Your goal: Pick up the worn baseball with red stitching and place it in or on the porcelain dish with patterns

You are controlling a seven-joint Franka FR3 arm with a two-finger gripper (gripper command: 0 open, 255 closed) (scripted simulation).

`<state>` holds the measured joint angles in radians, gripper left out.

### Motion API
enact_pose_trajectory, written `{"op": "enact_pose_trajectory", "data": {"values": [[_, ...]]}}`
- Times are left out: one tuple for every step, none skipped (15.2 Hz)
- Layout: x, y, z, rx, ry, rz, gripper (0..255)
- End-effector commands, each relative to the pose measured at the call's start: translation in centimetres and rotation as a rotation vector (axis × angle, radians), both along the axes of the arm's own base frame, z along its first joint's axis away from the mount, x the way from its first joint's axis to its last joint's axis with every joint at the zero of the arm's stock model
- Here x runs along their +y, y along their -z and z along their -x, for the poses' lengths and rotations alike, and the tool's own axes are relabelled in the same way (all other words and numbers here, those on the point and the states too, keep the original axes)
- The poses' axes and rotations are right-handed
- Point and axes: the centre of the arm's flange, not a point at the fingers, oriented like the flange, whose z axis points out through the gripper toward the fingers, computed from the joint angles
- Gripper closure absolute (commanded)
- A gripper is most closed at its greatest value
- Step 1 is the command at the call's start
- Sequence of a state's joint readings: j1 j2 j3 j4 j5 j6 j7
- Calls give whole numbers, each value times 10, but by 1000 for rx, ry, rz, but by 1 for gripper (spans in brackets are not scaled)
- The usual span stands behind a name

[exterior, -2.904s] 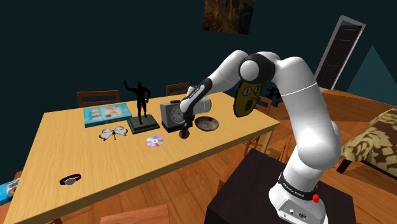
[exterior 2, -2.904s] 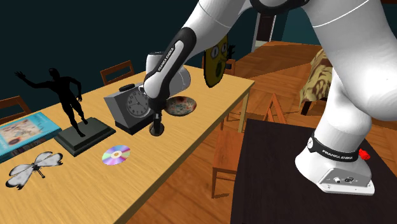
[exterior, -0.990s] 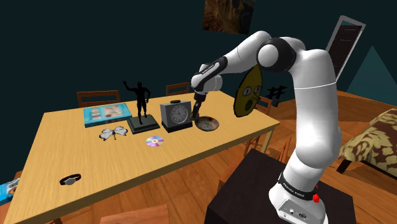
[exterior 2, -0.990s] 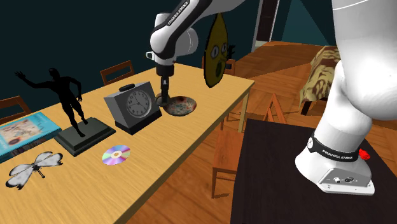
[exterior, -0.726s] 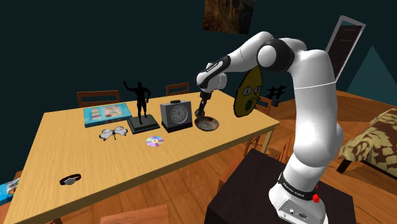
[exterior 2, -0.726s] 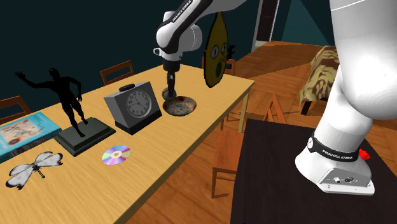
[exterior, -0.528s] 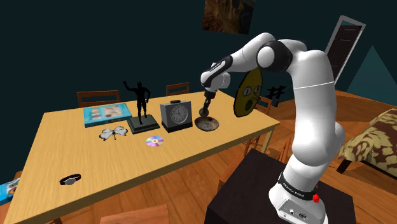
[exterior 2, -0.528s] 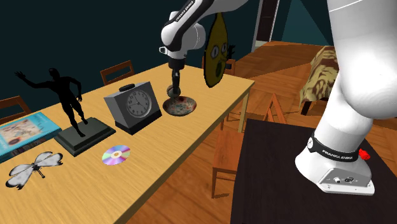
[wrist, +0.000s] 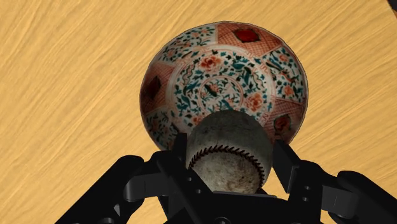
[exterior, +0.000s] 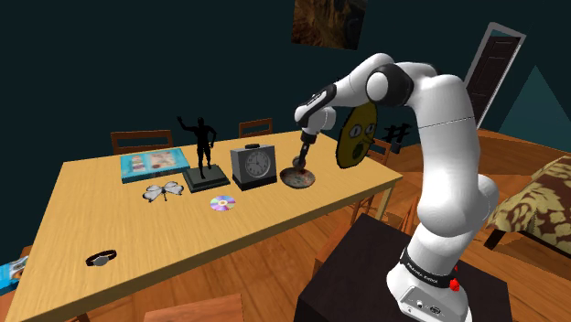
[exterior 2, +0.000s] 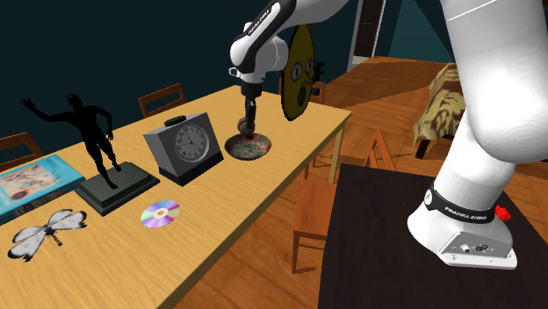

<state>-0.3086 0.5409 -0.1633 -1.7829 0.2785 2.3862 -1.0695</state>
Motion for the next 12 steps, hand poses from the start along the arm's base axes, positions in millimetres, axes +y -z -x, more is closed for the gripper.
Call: {"op": "enact_pose_trajectory", "data": {"values": [[-1, 11, -1, -1, 0, 0, 255], [-1, 16, -1, -1, 0, 0, 255], [-1, 21, -1, -1, 0, 0, 255], [-1, 26, -1, -1, 0, 0, 255], [-1, 32, -1, -1, 0, 0, 255], [-1, 37, -1, -1, 0, 0, 255], [-1, 42, -1, -1, 0, 0, 255], [-1, 48, -1, -1, 0, 0, 255], [-1, 53, -1, -1, 0, 0, 255], [-1, 56, -1, -1, 0, 0, 255], [-1, 56, -1, -1, 0, 0, 255], [-1, 56, -1, -1, 0, 0, 255]]}}
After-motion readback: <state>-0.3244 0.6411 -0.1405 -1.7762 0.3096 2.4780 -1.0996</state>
